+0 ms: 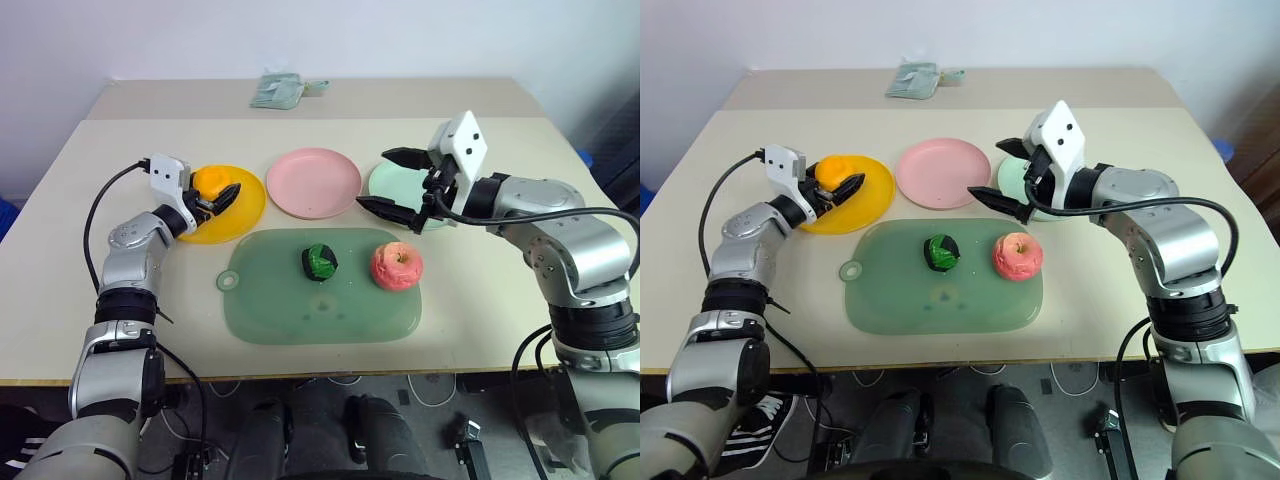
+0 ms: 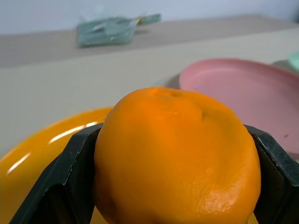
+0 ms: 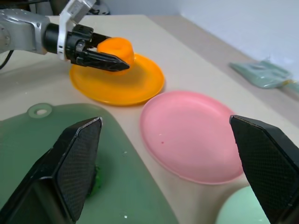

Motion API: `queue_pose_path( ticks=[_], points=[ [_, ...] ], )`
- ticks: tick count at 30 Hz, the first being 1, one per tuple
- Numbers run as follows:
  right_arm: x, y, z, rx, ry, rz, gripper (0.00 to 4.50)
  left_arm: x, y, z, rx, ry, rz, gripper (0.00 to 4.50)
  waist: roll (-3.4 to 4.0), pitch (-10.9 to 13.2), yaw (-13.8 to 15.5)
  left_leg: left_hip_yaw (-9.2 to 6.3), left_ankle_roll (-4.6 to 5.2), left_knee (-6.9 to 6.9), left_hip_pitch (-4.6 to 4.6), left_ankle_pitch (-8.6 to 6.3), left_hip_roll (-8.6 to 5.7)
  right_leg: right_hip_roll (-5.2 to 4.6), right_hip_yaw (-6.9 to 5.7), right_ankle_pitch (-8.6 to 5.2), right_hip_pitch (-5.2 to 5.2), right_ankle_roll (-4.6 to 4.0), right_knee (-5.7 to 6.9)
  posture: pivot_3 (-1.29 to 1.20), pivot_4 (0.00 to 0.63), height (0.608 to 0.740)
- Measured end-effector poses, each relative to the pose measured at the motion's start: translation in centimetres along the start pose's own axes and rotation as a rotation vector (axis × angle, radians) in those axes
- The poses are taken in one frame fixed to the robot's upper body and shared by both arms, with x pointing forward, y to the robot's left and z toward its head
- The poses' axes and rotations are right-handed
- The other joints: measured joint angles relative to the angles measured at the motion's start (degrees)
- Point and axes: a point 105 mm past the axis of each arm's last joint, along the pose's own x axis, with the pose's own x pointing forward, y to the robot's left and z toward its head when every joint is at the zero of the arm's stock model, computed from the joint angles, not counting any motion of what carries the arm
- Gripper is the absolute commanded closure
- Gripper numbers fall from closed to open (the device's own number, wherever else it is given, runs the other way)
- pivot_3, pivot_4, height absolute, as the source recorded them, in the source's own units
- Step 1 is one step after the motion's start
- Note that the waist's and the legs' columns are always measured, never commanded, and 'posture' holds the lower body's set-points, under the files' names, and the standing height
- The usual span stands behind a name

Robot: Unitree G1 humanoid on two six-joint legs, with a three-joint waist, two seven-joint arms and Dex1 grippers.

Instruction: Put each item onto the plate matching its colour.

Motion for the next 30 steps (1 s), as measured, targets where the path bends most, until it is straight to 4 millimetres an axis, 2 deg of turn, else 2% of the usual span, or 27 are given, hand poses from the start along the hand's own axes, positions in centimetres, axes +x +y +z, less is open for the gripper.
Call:
queue_pose_path(
  ticks=[1, 11, 13, 18, 20, 24, 27, 30],
  points=[
    [0.0, -0.1, -0.1, -0.002, 0.005, -0.005, 0.0, 0.0, 0.0, -0.1, 0.018, 0.0, 0.003, 0.05, 0.0, 0.0, -0.01, 0.0, 0.0, 0.0, 0.0, 0.0, -0.01, -0.01, 0.0, 0.0, 0.0, 0.0, 0.0, 0.0, 0.15, 0.734],
    [-0.1, -0.1, 0.0, -0.026, 0.0, 0.005, 0.0, -0.4, 0.1, -1.1, 0.034, 0.014, -0.007, 0.02, 0.0, 0.0, -0.27, 0.0, 0.0, 0.0, 0.02, 0.0, 0.0, 0.02, 0.0, 0.0, -0.01, 0.0, 0.04, 0.0, 0.15, 0.734],
    [-0.1, 0.0, -0.1, -0.025, 0.001, 0.013, 0.0, -0.7, -0.3, -0.4, 0.03, -0.005, -0.06, 0.02, 0.0, 0.0, -0.27, 0.0, 0.0, 0.0, 0.01, 0.0, 0.01, 0.03, 0.0, 0.0, -0.02, 0.0, 0.03, 0.0, 0.15, 0.734],
    [-0.2, 0.4, -0.2, -0.014, 0.005, 0.038, 0.0, -1.6, -1.5, 3.2, 0.078, -0.095, -0.227, 0.02, 0.01, 0.0, -0.28, 0.0, 0.0, 0.0, 0.01, 0.0, 0.01, 0.02, 0.01, 0.0, -0.02, -0.01, 0.03, 0.0, 0.15, 0.734],
    [-0.1, 0.6, 0.0, -0.014, 0.002, 0.043, 0.0, -2.9, -2.5, 3.6, 0.08, -0.099, -0.335, 0.02, 0.01, 0.0, -0.5, 0.02, 0.0, -0.01, 0.01, 0.0, 0.02, 0.02, 0.03, 0.0, -0.03, -0.01, 0.03, 0.0, 0.15, 0.734],
    [0.9, 1.2, 0.3, 0.025, -0.02, 0.034, 0.0, -6.7, -4.7, 3.4, 0.013, -0.046, -0.606, 0.02, 0.04, 0.01, -0.84, 0.02, -0.01, -0.03, 0.02, 0.01, 0.11, 0.1, 0.07, -0.01, -0.09, -0.05, 0.11, 0.0, 0.15, 0.734],
    [2.0, 3.5, 0.0, -0.018, 0.018, 0.112, 0.0, -9.0, -5.6, 3.6, 0.048, -0.011, -0.737, 0.02, 0.05, 0.01, -0.52, 0.0, -0.03, -0.03, 0.03, 0.02, 0.12, 0.1, 0.05, -0.02, -0.12, -0.07, 0.14, 0.0, 0.15, 0.734],
    [2.9, 5.6, -1.6, -0.002, 0.11, 0.185, 0.0, -10.3, -5.7, 3.2, 0.076, 0.031, -0.786, 0.02, 0.04, 0.0, -0.22, 0.03, -0.03, 0.01, 0.02, 0.02, 0.04, 0.02, 0.05, -0.07, -0.07, -0.16, 0.08, 0.0, 0.15, 0.734]
  ],
)
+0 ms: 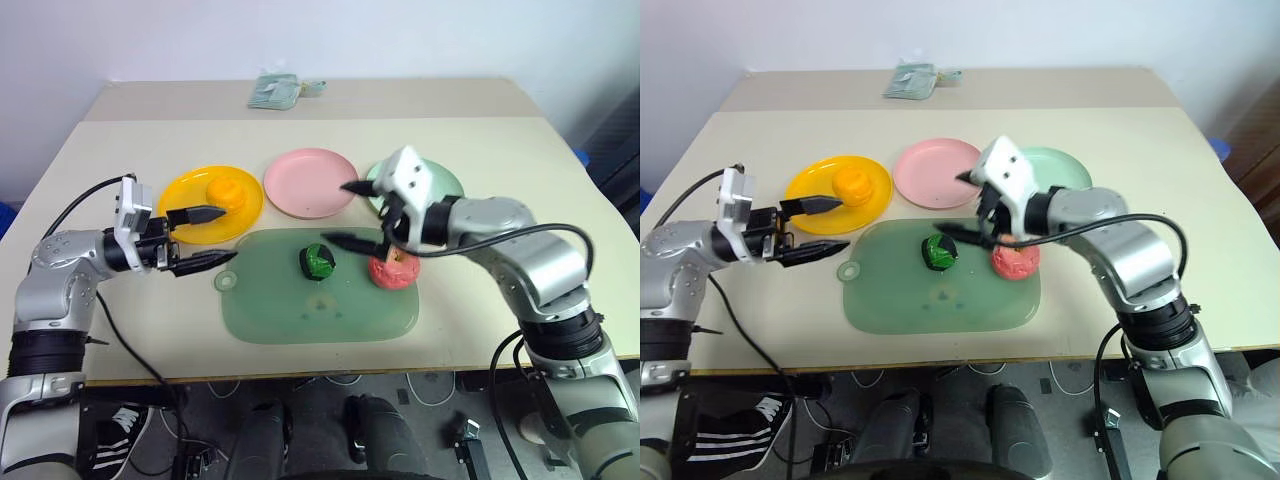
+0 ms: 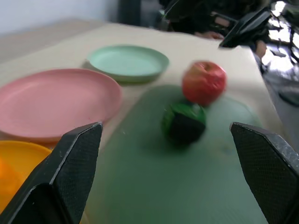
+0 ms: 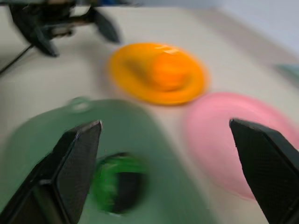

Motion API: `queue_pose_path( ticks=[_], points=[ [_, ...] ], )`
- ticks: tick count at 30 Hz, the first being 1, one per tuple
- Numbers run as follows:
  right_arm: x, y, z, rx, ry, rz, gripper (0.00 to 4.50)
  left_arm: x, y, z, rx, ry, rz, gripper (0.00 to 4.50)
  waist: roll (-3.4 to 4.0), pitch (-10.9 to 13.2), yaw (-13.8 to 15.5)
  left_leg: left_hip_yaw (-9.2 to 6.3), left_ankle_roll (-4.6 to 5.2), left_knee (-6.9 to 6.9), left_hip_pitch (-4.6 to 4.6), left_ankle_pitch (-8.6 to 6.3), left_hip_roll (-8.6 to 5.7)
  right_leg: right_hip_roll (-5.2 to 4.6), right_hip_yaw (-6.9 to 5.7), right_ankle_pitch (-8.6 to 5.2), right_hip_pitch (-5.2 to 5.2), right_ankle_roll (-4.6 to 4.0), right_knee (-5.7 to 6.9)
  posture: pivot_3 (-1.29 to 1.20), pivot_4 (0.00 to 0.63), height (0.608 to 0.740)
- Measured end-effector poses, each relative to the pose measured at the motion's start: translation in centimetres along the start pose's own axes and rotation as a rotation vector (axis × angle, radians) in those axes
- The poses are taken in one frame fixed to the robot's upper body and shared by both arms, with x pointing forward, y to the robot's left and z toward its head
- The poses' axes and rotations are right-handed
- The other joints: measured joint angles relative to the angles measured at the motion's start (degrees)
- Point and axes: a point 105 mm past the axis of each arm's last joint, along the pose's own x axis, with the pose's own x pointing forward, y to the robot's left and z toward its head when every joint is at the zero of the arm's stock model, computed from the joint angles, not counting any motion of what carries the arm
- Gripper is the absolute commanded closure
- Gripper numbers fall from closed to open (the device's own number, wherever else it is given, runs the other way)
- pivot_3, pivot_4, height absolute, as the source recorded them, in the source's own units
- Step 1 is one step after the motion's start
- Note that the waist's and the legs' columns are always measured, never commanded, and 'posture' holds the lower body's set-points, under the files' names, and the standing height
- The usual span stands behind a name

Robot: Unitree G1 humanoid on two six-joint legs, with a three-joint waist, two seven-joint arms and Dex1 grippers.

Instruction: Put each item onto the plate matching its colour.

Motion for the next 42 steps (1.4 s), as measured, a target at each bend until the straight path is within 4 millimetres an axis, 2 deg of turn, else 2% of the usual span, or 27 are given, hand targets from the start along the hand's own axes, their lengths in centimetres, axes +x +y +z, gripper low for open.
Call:
queue_pose_path(
  ticks=[7, 12, 25, 28, 31, 37, 39, 42],
  points=[
    [1.9, 0.5, -1.9, 0.06, 0.117, 0.026, 0.0, -0.7, -0.6, -0.6, 0.017, 0.016, -0.01, 0.02, -0.01, -0.01, -0.22, 0.0, 0.01, 0.0, -0.02, 0.0, 0.03, 0.04, -0.01, 0.06, -0.04, 0.1, -0.03, 0.0, 0.15, 0.734],
    [3.0, 0.4, -4.3, 0.09, 0.204, 0.019, 0.0, -1.2, -0.8, -0.7, 0.036, 0.014, 0.011, 0.02, -0.01, 0.0, -0.31, 0.02, 0.01, -0.02, -0.04, 0.0, 0.04, 0.06, -0.01, 0.06, -0.07, 0.1, -0.01, 0.0, 0.15, 0.734],
    [4.8, 1.2, -5.3, 0.087, 0.209, 0.06, 0.0, -1.7, -1.4, -0.9, 0.051, 0.025, 0.047, 0.02, -0.01, -0.01, -0.28, 0.01, 0.01, -0.02, -0.03, 0.0, 0.03, 0.04, -0.01, 0.06, -0.07, 0.11, -0.01, 0.0, 0.15, 0.734],
    [4.9, 1.3, -5.6, 0.081, 0.217, 0.068, 0.87, -1.9, -1.4, -0.7, 0.058, 0.02, 0.057, 0.0, -0.01, 0.0, -0.28, 0.01, 0.01, -0.02, -0.03, 0.0, 0.03, 0.05, -0.02, 0.06, -0.06, 0.11, 0.0, 0.0, 0.15, 0.734],
    [5.0, 1.5, -5.7, 0.077, 0.215, 0.078, 2.27, -1.9, -1.3, -0.7, 0.058, 0.019, 0.062, 0.0, -0.01, 0.0, -0.29, 0.01, 0.01, -0.02, -0.03, 0.0, 0.03, 0.04, -0.02, 0.06, -0.07, 0.11, -0.01, 0.0, 0.15, 0.734],
    [5.1, 0.7, -5.2, 0.143, 0.161, 0.056, 2.27, -1.9, -1.1, -0.7, 0.056, 0.017, 0.086, 0.0, 0.0, 0.0, -0.29, 0.01, 0.01, -0.02, -0.03, 0.0, 0.03, 0.05, -0.01, 0.06, -0.07, 0.11, 0.0, 0.0, 0.15, 0.734],
    [4.9, -0.6, -3.6, 0.203, 0.073, 0.023, 2.27, -1.9, -1.0, -0.7, 0.056, 0.014, 0.099, 0.0, 0.0, 0.0, -0.27, 0.01, 0.01, -0.02, -0.03, 0.0, 0.03, 0.04, -0.01, 0.07, -0.07, 0.12, 0.01, 0.0, 0.15, 0.734],
    [3.6, -4.5, -0.2, 0.204, -0.053, -0.108, 2.27, -1.7, -0.5, -0.4, 0.066, -0.001, 0.122, 0.0, 0.01, 0.0, -0.29, 0.01, 0.0, -0.02, -0.02, 0.0, 0.03, 0.04, -0.01, 0.07, -0.07, 0.11, 0.01, 0.0, 0.15, 0.734]
  ],
)
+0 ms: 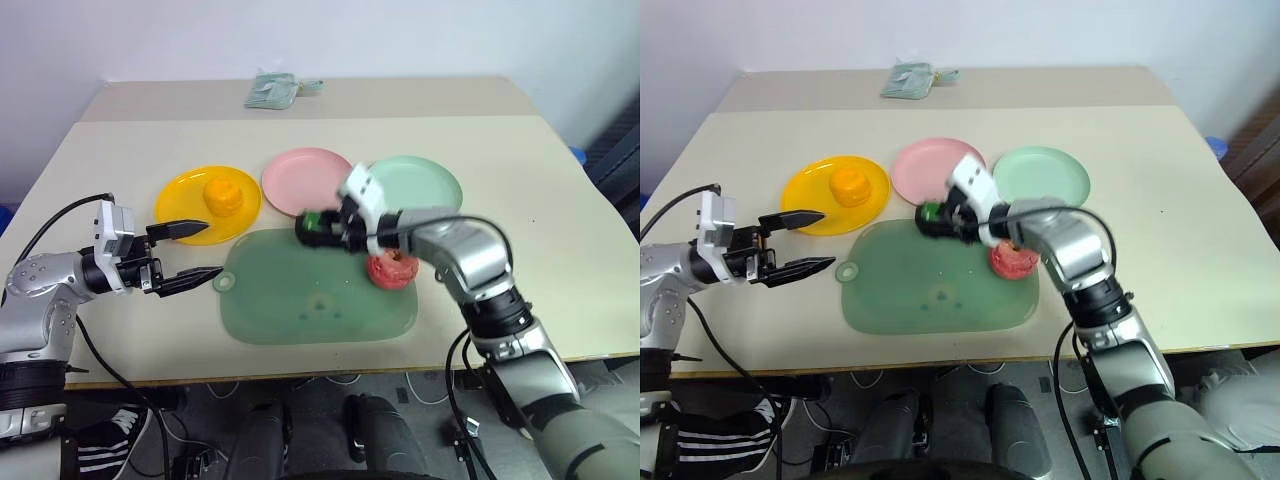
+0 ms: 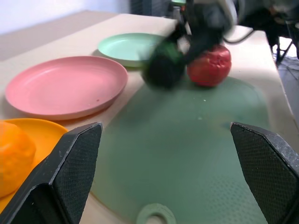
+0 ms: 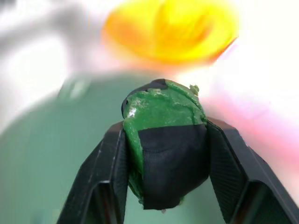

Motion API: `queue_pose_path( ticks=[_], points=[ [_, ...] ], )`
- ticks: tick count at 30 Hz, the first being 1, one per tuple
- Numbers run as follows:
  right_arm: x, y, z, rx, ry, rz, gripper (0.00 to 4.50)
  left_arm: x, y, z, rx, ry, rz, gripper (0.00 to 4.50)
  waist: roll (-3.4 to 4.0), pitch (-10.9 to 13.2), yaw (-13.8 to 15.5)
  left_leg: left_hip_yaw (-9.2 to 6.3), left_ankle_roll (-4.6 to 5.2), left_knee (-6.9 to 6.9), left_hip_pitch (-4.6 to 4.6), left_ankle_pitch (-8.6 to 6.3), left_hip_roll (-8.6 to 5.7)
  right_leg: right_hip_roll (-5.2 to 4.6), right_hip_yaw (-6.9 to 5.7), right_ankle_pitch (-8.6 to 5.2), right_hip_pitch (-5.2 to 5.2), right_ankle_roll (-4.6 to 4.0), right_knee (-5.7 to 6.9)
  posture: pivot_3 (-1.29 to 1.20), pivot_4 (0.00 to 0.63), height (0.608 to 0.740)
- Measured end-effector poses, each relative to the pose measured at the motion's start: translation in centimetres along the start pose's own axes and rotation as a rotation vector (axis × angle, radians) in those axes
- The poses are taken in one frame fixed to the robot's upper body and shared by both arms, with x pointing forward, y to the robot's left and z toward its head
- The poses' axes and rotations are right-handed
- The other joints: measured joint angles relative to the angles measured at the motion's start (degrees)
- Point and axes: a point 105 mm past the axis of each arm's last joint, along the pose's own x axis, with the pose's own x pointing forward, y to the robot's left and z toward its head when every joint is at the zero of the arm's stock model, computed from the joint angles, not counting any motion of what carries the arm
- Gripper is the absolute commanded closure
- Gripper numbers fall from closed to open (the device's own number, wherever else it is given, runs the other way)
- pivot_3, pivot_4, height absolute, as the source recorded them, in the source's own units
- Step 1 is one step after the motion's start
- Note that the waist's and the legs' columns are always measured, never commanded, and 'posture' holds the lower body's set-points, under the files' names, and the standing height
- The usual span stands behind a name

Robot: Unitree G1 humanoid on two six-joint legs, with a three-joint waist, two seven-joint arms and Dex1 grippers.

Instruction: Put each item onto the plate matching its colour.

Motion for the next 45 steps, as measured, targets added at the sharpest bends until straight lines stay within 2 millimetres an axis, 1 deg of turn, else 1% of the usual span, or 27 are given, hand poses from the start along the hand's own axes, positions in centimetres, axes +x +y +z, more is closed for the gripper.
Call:
queue_pose_path(
  ticks=[2, 3, 4, 5, 6, 9, 14, 17, 19, 20, 22, 24, 25, 26, 28, 29, 30, 32, 33, 35, 38, 41, 45],
  points=[
    [-0.9, -3.2, 2.0, -0.013, -0.058, -0.134, 2.27, 0.1, 0.7, 0.4, 0.007, -0.01, 0.031, 0.0, -0.01, -0.01, 0.22, -0.03, 0.0, 0.0, 0.0, 0.0, -0.01, -0.01, -0.02, 0.0, 0.02, 0.0, -0.01, 0.0, 0.15, 0.734],
    [-1.5, -4.8, 2.3, -0.026, -0.069, -0.205, 2.27, 0.2, 1.2, 0.5, 0.01, -0.013, 0.057, 0.0, -0.01, -0.01, 0.31, -0.03, 0.0, -0.01, 0.0, 0.0, -0.02, -0.03, -0.03, 0.0, 0.02, 0.0, -0.03, 0.0, 0.15, 0.734],
    [-2.0, -6.2, 2.2, -0.034, -0.063, -0.265, 2.27, 0.3, 1.5, 0.8, 0.014, -0.022, 0.074, 0.0, -0.01, -0.01, 0.34, -0.03, 0.0, -0.01, -0.01, 0.0, -0.05, -0.05, -0.03, 0.0, 0.03, 0.0, -0.04, 0.0, 0.15, 0.734],
    [-2.5, -7.9, 1.6, -0.05, -0.039, -0.344, 2.27, 0.6, 1.9, 1.1, 0.02, -0.035, 0.093, 0.0, -0.01, -0.01, 0.28, 0.0, 0.0, -0.01, -0.02, 0.0, -0.07, -0.08, -0.02, 0.0, 0.03, 0.0, -0.06, 0.0, 0.15, 0.734],
    [-3.0, -9.1, 0.9, -0.061, -0.012, -0.404, 2.27, 0.7, 2.1, 1.2, 0.026, -0.041, 0.104, 0.0, -0.01, -0.01, 0.15, 0.03, 0.0, -0.02, -0.03, 0.0, -0.08, -0.1, 0.0, 0.0, 0.03, 0.0, -0.09, 0.0, 0.15, 0.734],
    [-3.9, -11.4, -1.6, -0.103, 0.07, -0.511, 2.27, 0.9, 2.2, 1.2, 0.025, -0.038, 0.113, 0.0, 0.0, 0.0, -0.41, 0.17, 0.02, -0.11, -0.05, -0.01, -0.06, -0.06, 0.15, 0.0, -0.13, 0.01, -0.07, 0.0, 0.15, 0.734],
    [-4.2, -12.6, -4.2, -0.165, 0.167, -0.578, 2.27, 1.1, 2.1, 1.2, 0.027, -0.038, 0.107, 0.0, 0.01, 0.01, -1.65, 0.15, 0.01, -0.15, -0.05, -0.01, 0.03, -0.01, 0.17, 0.0, -0.17, 0.0, 0.0, 0.0, 0.15, 0.734],
    [-4.3, -12.8, -5.2, -0.147, 0.191, -0.578, 1.37, 1.2, 1.9, 1.3, 0.034, -0.037, 0.1, 0.0, 0.01, 0.01, -1.8, 0.18, 0.01, -0.13, -0.04, 0.0, 0.02, -0.02, 0.21, 0.01, -0.17, 0.01, 0.02, 0.0, 0.15, 0.734],
    [-4.2, -12.8, -5.4, -0.14, 0.194, -0.572, 0.43, 1.2, 1.9, 1.2, 0.026, -0.035, 0.1, 0.0, 0.01, 0.01, -1.68, 0.16, 0.01, -0.13, -0.04, 0.0, 0.02, -0.01, 0.2, 0.01, -0.16, 0.01, 0.03, 0.0, 0.15, 0.734],
    [-4.3, -12.8, -5.5, -0.136, 0.196, -0.574, 0.06, 1.2, 1.9, 1.1, 0.021, -0.033, 0.1, 0.0, 0.01, 0.01, -1.65, 0.16, 0.01, -0.13, -0.04, -0.01, 0.02, -0.02, 0.2, 0.01, -0.16, 0.01, 0.03, 0.0, 0.15, 0.734],
    [-4.5, -12.9, -5.5, -0.128, 0.193, -0.58, 0.06, 1.1, 1.8, 1.0, 0.014, -0.029, 0.099, 0.0, 0.02, 0.01, -1.63, 0.16, 0.01, -0.13, -0.04, -0.01, 0.02, -0.03, 0.2, 0.01, -0.16, 0.01, 0.03, 0.0, 0.15, 0.734],
    [-4.7, -13.1, -5.1, -0.112, 0.166, -0.584, 0.06, 1.2, 1.7, 1.2, 0.017, -0.03, 0.094, 0.0, 0.02, 0.01, -1.54, 0.16, 0.0, -0.13, -0.04, -0.01, 0.01, -0.05, 0.2, 0.01, -0.16, 0.01, 0.02, 0.0, 0.15, 0.734],
    [-4.8, -13.0, -4.5, -0.109, 0.139, -0.58, 0.06, 1.3, 1.6, 1.2, 0.014, -0.032, 0.09, 0.0, 0.03, 0.02, -1.53, 0.16, 0.01, -0.13, -0.05, -0.01, 0.0, -0.06, 0.2, 0.01, -0.16, 0.01, 0.02, 0.0, 0.15, 0.734],
    [-4.8, -12.8, -3.5, -0.109, 0.094, -0.564, 0.06, 1.3, 1.5, 1.2, 0.007, -0.031, 0.083, 0.0, 0.04, 0.03, -1.56, 0.16, 0.01, -0.13, -0.05, -0.01, 0.0, -0.06, 0.2, 0.01, -0.16, 0.01, 0.02, 0.0, 0.15, 0.734],
    [-5.1, -11.7, -0.9, -0.099, -0.011, -0.489, 0.06, 1.3, 0.9, 1.3, -0.003, -0.02, 0.058, 0.0, 0.05, 0.03, -1.57, 0.15, 0.01, -0.15, -0.06, -0.01, 0.02, -0.08, 0.2, 0.01, -0.17, 0.01, -0.01, 0.0, 0.15, 0.734],
    [-5.5, -10.5, 0.4, -0.087, -0.063, -0.412, 0.06, 1.4, 0.5, 1.3, -0.011, -0.019, 0.034, 0.0, 0.05, 0.03, -1.53, 0.11, 0.02, -0.18, -0.06, -0.02, 0.04, -0.1, 0.18, 0.01, -0.16, 0.01, -0.03, 0.0, 0.15, 0.734],
    [-5.8, -9.2, 1.3, -0.077, -0.094, -0.34, 0.06, 1.4, 0.1, 1.3, -0.016, -0.017, 0.019, 0.0, 0.05, 0.03, -1.47, 0.09, 0.03, -0.18, -0.06, -0.02, 0.06, -0.1, 0.16, 0.01, -0.14, 0.01, -0.04, 0.0, 0.15, 0.734],
    [-6.5, -6.1, 1.8, -0.044, -0.108, -0.174, 0.06, 1.6, -0.3, 1.4, -0.02, -0.018, -0.005, 0.0, 0.04, 0.02, -1.24, 0.03, 0.03, -0.18, -0.06, -0.02, 0.06, -0.11, 0.13, 0.0, -0.11, 0.0, -0.05, 0.0, 0.15, 0.734],
    [-6.7, -4.5, 1.6, -0.028, -0.098, -0.099, 0.06, 1.7, -0.5, 1.5, -0.022, -0.022, -0.016, 0.0, 0.04, 0.02, -1.11, 0.04, 0.03, -0.15, -0.06, -0.02, 0.06, -0.12, 0.11, 0.0, -0.1, 0.0, -0.04, 0.0, 0.15, 0.734],
    [-7.2, -2.5, 0.8, -0.012, -0.057, -0.013, 0.06, 1.7, -0.7, 1.4, -0.039, -0.02, -0.033, 0.0, 0.04, 0.02, -1.02, 0.04, 0.03, -0.07, -0.04, -0.02, 0.03, -0.15, 0.1, 0.01, -0.06, 0.0, -0.02, 0.0, 0.15, 0.734],
    [-8.2, -0.7, -0.5, -0.064, 0.046, 0.051, 0.06, 1.8, -1.1, 1.1, -0.057, 0.003, -0.075, 0.0, 0.04, 0.02, -0.93, 0.07, 0.03, -0.02, 0.02, -0.02, 0.01, -0.08, 0.11, 0.0, 0.0, -0.01, -0.03, 0.0, 0.15, 0.734],
    [-8.6, 0.2, -2.5, -0.095, 0.15, 0.084, 0.06, 1.8, -1.2, 1.0, -0.07, 0.005, -0.095, 0.0, 0.03, 0.02, -0.81, 0.06, 0.02, -0.03, 0.01, -0.02, 0.02, -0.01, 0.11, -0.01, -0.01, -0.01, -0.04, 0.0, 0.15, 0.734],
    [-9.2, 0.1, -4.8, -0.091, 0.253, 0.072, 0.06, 2.0, -1.0, 1.4, -0.067, -0.002, -0.11, 0.0, 0.03, 0.02, -0.59, 0.09, 0.03, -0.03, 0.01, -0.02, 0.01, 0.02, 0.12, -0.01, -0.03, 0.0, -0.03, 0.0, 0.15, 0.734]
  ],
)
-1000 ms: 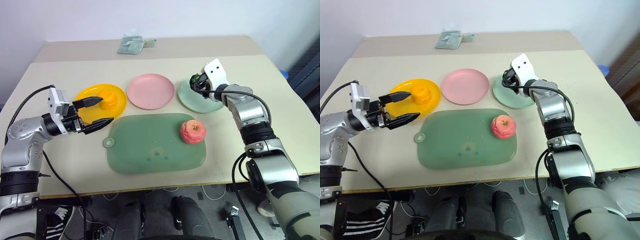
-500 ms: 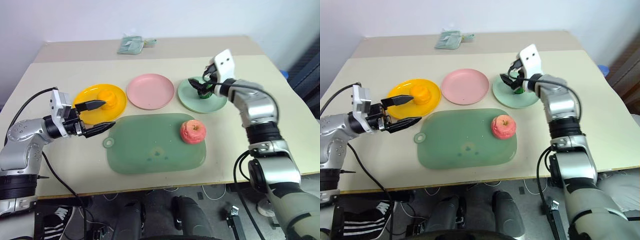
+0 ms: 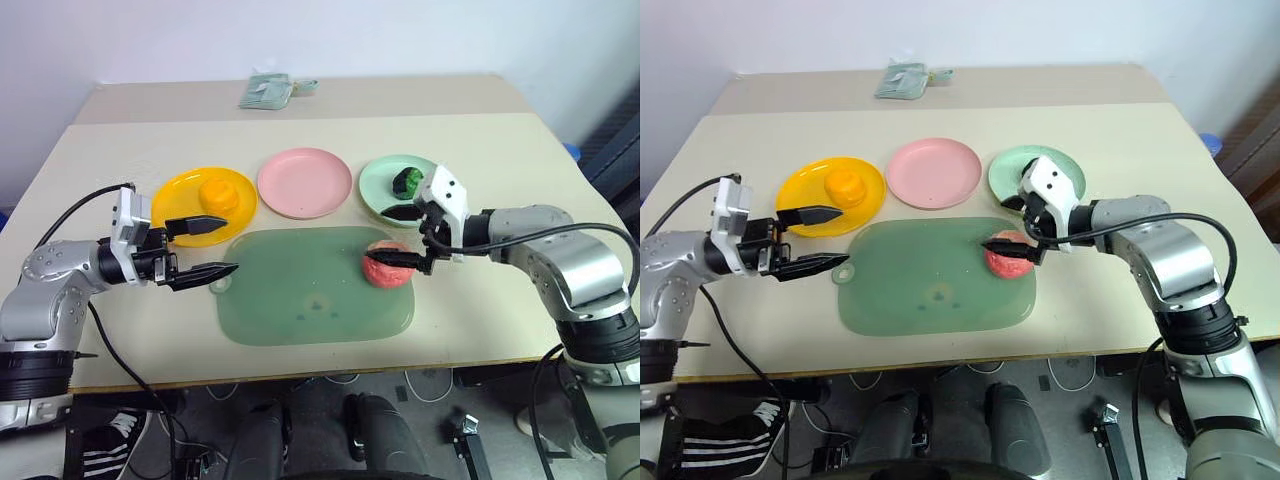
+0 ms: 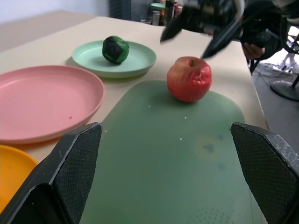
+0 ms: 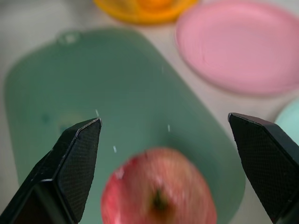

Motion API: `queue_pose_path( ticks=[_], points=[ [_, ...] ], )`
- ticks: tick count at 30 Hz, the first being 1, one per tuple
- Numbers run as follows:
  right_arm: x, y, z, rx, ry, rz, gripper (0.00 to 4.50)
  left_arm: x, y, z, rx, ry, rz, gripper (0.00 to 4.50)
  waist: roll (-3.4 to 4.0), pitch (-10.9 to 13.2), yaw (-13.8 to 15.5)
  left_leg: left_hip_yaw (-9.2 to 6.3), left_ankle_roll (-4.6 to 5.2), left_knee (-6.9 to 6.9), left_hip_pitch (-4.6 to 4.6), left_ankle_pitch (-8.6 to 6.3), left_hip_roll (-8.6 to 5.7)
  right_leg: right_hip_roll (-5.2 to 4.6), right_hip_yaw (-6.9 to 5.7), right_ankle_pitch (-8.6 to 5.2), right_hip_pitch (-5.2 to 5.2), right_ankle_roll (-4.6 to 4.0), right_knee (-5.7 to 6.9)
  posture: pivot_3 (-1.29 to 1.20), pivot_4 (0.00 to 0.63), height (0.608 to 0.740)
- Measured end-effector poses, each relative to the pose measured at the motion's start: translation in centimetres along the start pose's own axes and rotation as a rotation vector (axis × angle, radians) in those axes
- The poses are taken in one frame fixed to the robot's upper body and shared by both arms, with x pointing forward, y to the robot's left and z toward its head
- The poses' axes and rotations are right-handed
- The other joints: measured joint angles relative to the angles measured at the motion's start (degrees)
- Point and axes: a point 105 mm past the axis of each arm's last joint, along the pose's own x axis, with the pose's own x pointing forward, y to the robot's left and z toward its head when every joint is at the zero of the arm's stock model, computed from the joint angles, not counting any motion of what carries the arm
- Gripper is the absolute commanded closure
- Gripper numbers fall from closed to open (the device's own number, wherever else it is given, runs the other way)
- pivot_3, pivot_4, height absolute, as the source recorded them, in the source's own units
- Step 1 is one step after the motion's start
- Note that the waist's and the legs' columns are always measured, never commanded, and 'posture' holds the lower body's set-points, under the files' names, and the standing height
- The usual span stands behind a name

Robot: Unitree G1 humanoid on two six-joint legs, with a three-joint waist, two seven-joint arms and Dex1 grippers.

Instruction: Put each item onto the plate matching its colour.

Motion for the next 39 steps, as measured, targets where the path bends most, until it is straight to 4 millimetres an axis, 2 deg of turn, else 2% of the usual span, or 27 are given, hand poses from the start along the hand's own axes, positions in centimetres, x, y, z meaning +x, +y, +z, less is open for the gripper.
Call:
queue_pose_path(
  ticks=[2, 7, 13, 17, 18, 22, 25, 27, 31, 33, 35, 39],
  points=[
    [-0.3, 0.0, -1.2, -0.004, 0.05, -0.002, 0.06, 0.0, 0.0, -0.2, -0.015, 0.003, -0.007, 0.0, 0.0, 0.0, 0.33, 0.02, 0.0, 0.0, 0.0, 0.0, 0.0, 0.0, 0.0, 0.0, 0.0, 0.0, -0.01, 0.0, 0.15, 0.734],
    [-0.1, 0.2, -2.7, -0.019, 0.096, 0.001, 0.06, 0.1, -0.1, -0.3, -0.021, 0.004, -0.015, 0.0, -0.01, 0.0, 0.69, 0.02, 0.0, 0.01, 0.01, 0.0, 0.0, 0.02, 0.01, 0.0, 0.01, 0.0, -0.01, 0.0, 0.15, 0.734],
    [0.1, 0.0, -3.2, -0.075, 0.108, -0.008, 0.06, 0.0, -0.2, -0.3, -0.022, 0.004, -0.015, 0.0, -0.07, -0.04, 0.72, 0.02, 0.0, 0.02, 0.05, 0.0, -0.01, 0.02, 0.0, 0.0, 0.07, 0.0, -0.01, 0.0, 0.15, 0.734],
    [0.2, 0.1, -3.3, -0.079, 0.104, -0.007, 1.12, 0.0, -0.1, -0.4, -0.024, 0.005, -0.013, 0.0, -0.11, -0.06, 0.72, 0.01, 0.0, 0.02, 0.18, 0.0, -0.01, 0.02, 0.0, -0.01, 0.22, 0.0, -0.03, 0.0, 0.15, 0.734],
    [0.3, 0.1, -3.3, -0.079, 0.102, -0.007, 1.25, 0.0, -0.1, -0.3, -0.023, 0.005, -0.01, 0.0, -0.11, -0.06, 0.73, 0.01, 0.0, 0.02, 0.21, 0.0, -0.01, 0.02, 0.0, -0.01, 0.25, 0.0, -0.03, 0.0, 0.15, 0.734],
    [0.6, 0.0, -2.9, -0.073, 0.089, -0.011, 1.28, -0.1, 0.2, -0.4, -0.018, 0.003, 0.02, 0.0, -0.1, -0.06, 0.65, 0.0, 0.0, 0.02, 0.23, 0.0, 0.0, 0.03, 0.0, -0.01, 0.26, 0.0, -0.03, 0.0, 0.15, 0.734],
    [2.0, -0.4, -1.6, -0.025, 0.02, -0.019, 1.28, 0.1, 1.1, 0.0, 0.005, -0.05, 0.093, 0.0, -0.07, -0.04, 0.39, 0.01, 0.0, 0.02, 0.23, 0.01, 0.02, 0.06, 0.03, 0.0, 0.22, 0.0, 0.0, 0.0, 0.15, 0.734],
    [3.3, -1.2, 1.3, -0.016, -0.08, -0.036, 1.28, 0.2, 1.9, 0.5, 0.015, -0.087, 0.147, 0.0, -0.05, -0.02, 0.3, 0.02, -0.03, 0.02, 0.14, 0.02, 0.03, 0.09, 0.07, 0.01, 0.08, 0.0, 0.06, 0.0, 0.15, 0.734],
    [4.7, -4.0, 9.0, -0.11, -0.265, -0.152, 1.28, -0.5, 3.2, 1.6, 0.043, -0.119, 0.245, 0.0, -0.04, -0.02, 0.37, 0.01, -0.06, -0.03, 0.04, 0.04, 0.02, 0.07, 0.04, 0.01, -0.09, -0.01, 0.15, 0.0, 0.15, 0.734],
    [5.4, -5.1, 10.8, -0.136, -0.306, -0.201, 1.28, -0.7, 3.6, 1.4, 0.033, -0.119, 0.275, 0.0, -0.06, -0.03, 0.63, 0.0, -0.06, -0.06, 0.0, 0.04, 0.01, 0.02, 0.0, 0.01, -0.08, -0.01, 0.08, 0.0, 0.15, 0.734],
    [7.2, -5.8, 11.1, -0.151, -0.307, -0.217, 1.28, -1.1, 4.0, 1.1, 0.013, -0.114, 0.313, 0.0, -0.08, -0.04, 0.65, 0.02, -0.05, -0.06, -0.05, 0.03, -0.06, -0.07, -0.02, 0.02, -0.07, 0.0, -0.01, 0.0, 0.15, 0.734],
    [12.6, -5.1, 7.9, -0.208, -0.199, -0.205, 1.28, -1.6, 4.7, 0.7, 0.003, -0.095, 0.389, 0.0, -0.07, -0.04, 0.36, 0.06, -0.06, -0.06, -0.07, 0.03, -0.09, -0.12, 0.0, 0.02, -0.1, 0.01, 0.0, 0.0, 0.15, 0.734]
  ],
)
